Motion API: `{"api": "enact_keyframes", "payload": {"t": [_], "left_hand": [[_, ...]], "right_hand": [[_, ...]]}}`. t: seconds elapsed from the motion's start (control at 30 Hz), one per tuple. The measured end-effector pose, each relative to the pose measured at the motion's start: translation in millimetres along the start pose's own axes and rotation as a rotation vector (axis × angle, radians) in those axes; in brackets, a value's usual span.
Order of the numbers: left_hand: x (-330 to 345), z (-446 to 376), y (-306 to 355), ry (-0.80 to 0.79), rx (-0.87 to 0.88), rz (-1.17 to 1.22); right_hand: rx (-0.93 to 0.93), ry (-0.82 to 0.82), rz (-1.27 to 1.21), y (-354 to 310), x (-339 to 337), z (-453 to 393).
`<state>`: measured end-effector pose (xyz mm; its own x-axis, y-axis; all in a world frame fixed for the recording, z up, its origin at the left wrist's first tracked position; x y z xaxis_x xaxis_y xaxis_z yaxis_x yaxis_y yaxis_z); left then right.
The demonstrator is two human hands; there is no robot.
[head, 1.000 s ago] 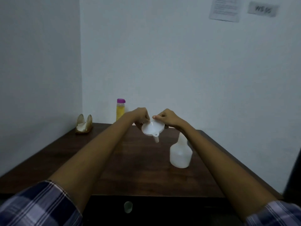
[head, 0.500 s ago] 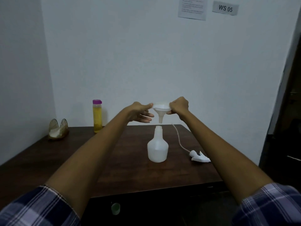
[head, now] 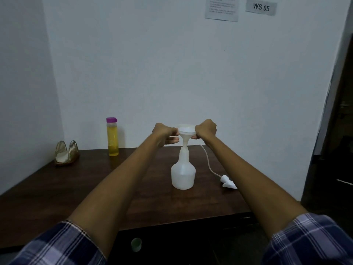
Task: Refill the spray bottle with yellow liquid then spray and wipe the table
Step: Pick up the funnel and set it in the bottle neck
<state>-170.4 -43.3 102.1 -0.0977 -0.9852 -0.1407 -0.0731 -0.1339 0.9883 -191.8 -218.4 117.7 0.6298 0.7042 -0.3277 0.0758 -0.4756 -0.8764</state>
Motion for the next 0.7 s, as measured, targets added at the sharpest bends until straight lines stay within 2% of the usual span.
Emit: {"api": "enact_keyframes", "payload": {"t": [0.2,0.33,0.4,0.5,0.57,0.7], "left_hand": [[-3,-3,-17,0.016,-0.048,-0.005],[-3,-3,-25,-0.02,-0.068,-0.008],[-4,-2,-28,-0.051,-0.072,-0.032],[-13,-3,-33,-0.053,-0.06,-0.08],[-23,-3,-36,-0.032,-0.041,-0.113],[-56,-1,-51,0.043,0.0,-0.27]], "right_hand": [[0.057,-0.058,0.019,17,13,6],[0.045,-0.035,0.08,18,13,10],[-0.035,0.006,0.215,8,10,13],[-0.254,0.116,0.41,-21,8,23],[-0.396,0.145,0.42,-43,15,32],[-0.594,0.076,0.358,-76,56,53]]}}
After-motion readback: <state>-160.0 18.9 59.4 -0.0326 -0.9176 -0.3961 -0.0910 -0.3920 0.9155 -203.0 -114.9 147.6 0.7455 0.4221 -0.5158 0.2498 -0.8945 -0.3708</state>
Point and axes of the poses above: each hand's wrist, its own z-axis away from the middle knuckle, its own x-axis out of the palm, y = z × x, the point moved 7 cm from there along -z, towards the middle knuckle, and after that the axes turned 3 degrees about -z, right-handed, at the moved point
